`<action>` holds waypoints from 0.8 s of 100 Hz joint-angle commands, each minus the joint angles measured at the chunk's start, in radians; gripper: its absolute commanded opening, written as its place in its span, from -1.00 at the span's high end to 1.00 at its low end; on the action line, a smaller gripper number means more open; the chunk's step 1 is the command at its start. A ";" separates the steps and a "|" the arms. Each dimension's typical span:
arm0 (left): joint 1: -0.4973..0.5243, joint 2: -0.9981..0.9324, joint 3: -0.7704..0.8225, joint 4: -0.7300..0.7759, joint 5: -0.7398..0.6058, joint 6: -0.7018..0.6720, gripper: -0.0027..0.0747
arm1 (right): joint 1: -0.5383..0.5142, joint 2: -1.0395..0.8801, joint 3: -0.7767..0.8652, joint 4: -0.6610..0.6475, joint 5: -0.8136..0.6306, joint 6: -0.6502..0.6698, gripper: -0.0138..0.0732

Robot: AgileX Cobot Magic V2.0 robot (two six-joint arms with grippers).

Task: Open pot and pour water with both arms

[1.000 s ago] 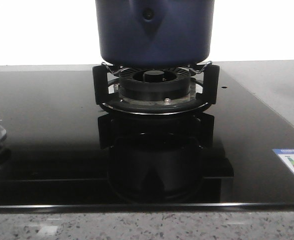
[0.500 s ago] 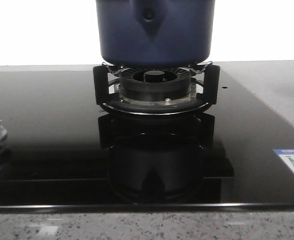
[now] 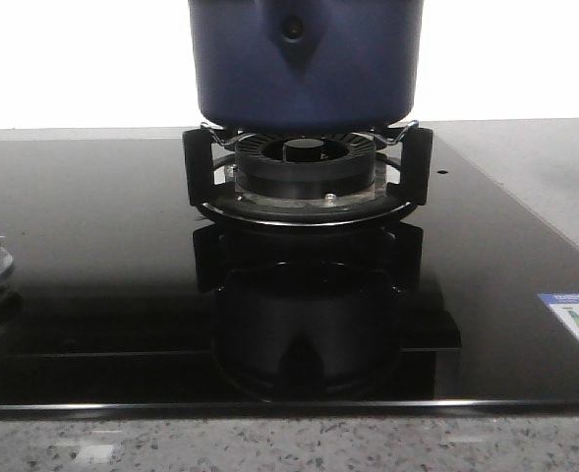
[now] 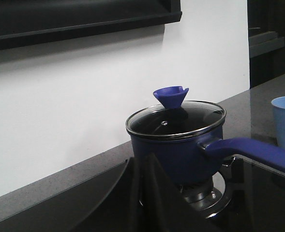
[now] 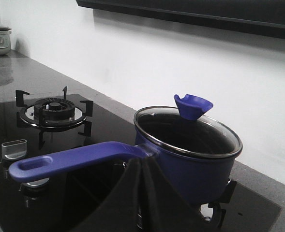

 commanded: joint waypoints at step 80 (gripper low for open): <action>0.003 -0.130 0.484 1.183 -0.683 -1.095 0.98 | 0.002 0.009 -0.025 -0.022 0.037 -0.001 0.83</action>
